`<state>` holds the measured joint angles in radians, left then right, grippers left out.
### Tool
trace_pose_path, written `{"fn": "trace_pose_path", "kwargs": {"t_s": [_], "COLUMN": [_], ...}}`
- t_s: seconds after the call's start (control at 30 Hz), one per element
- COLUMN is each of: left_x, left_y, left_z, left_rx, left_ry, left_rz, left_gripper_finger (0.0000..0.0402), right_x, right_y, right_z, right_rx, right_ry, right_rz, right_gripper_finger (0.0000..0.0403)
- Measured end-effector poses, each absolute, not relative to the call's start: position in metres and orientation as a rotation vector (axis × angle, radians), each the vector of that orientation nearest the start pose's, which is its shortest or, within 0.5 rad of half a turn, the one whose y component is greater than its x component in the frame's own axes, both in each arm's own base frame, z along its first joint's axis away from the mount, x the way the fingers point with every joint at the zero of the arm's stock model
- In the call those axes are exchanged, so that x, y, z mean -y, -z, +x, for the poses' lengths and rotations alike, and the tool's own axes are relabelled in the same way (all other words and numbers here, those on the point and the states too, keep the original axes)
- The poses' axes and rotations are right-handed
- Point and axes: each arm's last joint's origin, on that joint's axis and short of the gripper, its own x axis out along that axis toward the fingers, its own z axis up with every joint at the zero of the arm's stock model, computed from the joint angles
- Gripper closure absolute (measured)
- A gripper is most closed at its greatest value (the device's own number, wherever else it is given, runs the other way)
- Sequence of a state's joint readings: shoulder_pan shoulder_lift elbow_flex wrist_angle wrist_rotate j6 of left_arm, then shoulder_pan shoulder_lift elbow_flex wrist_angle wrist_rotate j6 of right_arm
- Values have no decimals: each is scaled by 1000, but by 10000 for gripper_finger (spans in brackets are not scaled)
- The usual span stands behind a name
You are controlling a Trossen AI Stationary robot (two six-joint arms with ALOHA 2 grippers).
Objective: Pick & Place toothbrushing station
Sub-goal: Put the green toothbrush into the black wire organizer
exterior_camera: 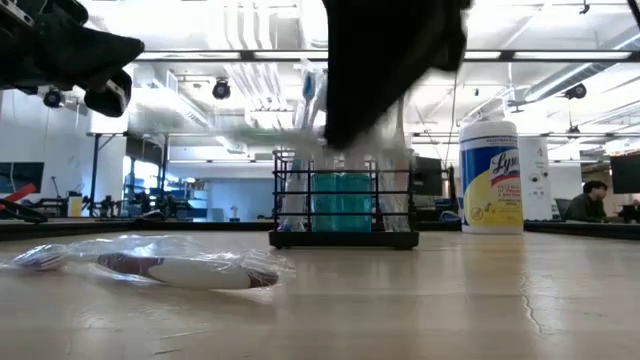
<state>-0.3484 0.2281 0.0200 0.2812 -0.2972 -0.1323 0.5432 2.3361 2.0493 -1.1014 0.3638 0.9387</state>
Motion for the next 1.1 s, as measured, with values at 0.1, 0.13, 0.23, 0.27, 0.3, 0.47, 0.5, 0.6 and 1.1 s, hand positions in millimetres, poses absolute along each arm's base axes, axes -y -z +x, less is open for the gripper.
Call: {"fn": "trace_pose_path", "kwargs": {"t_s": [0.1,0.13,0.23,0.27,0.3,0.47,0.5,0.6,1.1], "left_x": [29,29,29,29,29,33,34,37,39], "left_y": [-181,-181,-183,-183,-183,-185,-185,-190,-250], "left_z": [106,106,106,106,106,106,107,109,113], "left_rx": [78,82,94,97,99,103,96,73,244], "left_ry": [50,39,30,31,32,158,193,252,256], "left_rz": [-158,-160,-164,-164,-165,-164,-162,-166,-97], "left_gripper_finger": [388,386,376,371,364,310,296,251,142], "right_x": [-243,-245,-253,-256,-258,-263,-260,-243,-184], "right_y": [-214,-221,-245,-253,-259,-264,-265,-264,-269], "right_z": [401,399,390,387,386,385,388,398,438], "right_rx": [-1052,-1006,-854,-805,-754,-649,-635,-570,-327], "right_ry": [415,421,425,424,425,368,367,415,439], "right_rz": [181,167,104,84,68,-7,-5,-13,-112], "right_gripper_finger": [383,383,383,383,384,384,384,385,385]}}
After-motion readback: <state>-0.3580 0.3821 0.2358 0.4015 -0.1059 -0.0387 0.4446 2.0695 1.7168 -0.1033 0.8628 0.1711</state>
